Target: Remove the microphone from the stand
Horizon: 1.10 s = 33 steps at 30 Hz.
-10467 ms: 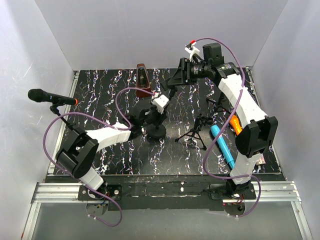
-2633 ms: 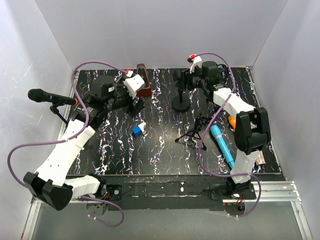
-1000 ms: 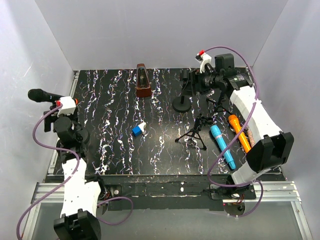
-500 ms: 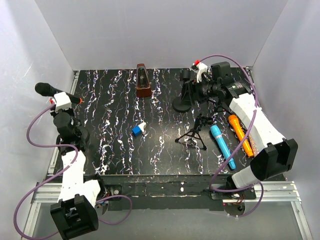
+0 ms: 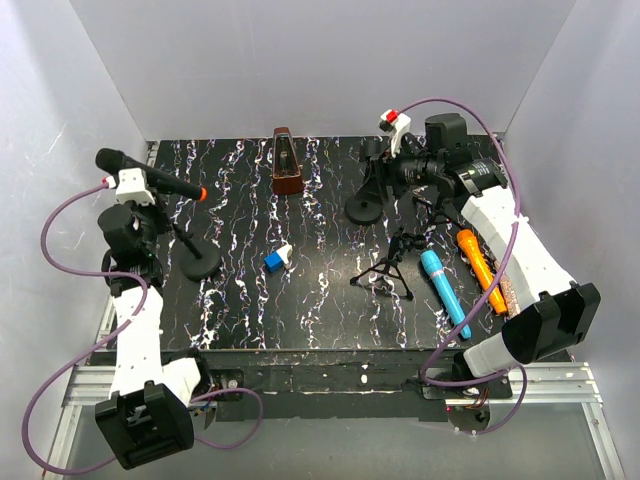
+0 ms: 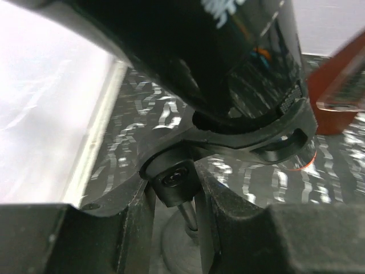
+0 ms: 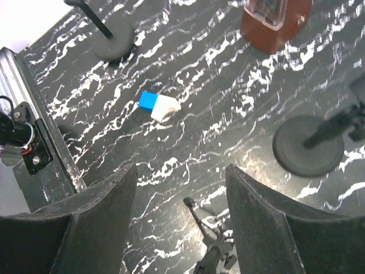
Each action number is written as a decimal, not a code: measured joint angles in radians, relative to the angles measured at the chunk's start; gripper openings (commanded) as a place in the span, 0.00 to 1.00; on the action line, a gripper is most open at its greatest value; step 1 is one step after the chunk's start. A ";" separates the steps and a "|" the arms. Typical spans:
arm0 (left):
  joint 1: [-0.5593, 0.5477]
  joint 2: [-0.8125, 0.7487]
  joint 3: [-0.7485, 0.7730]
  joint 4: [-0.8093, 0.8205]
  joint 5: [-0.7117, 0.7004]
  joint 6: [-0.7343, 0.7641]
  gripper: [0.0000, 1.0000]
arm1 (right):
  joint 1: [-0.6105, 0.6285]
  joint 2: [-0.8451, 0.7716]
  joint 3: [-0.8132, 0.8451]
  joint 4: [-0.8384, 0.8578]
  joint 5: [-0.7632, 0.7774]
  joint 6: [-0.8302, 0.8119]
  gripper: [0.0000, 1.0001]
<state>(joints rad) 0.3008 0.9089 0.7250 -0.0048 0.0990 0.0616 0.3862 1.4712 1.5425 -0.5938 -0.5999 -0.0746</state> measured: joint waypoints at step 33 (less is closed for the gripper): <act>-0.462 0.423 0.192 0.251 0.346 -0.179 0.00 | 0.323 0.338 0.436 0.069 0.066 0.086 0.90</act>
<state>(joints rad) -0.1616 1.3315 0.9165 0.2459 0.4450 -0.1169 0.7097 1.8095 1.9781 -0.5251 -0.5339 0.0113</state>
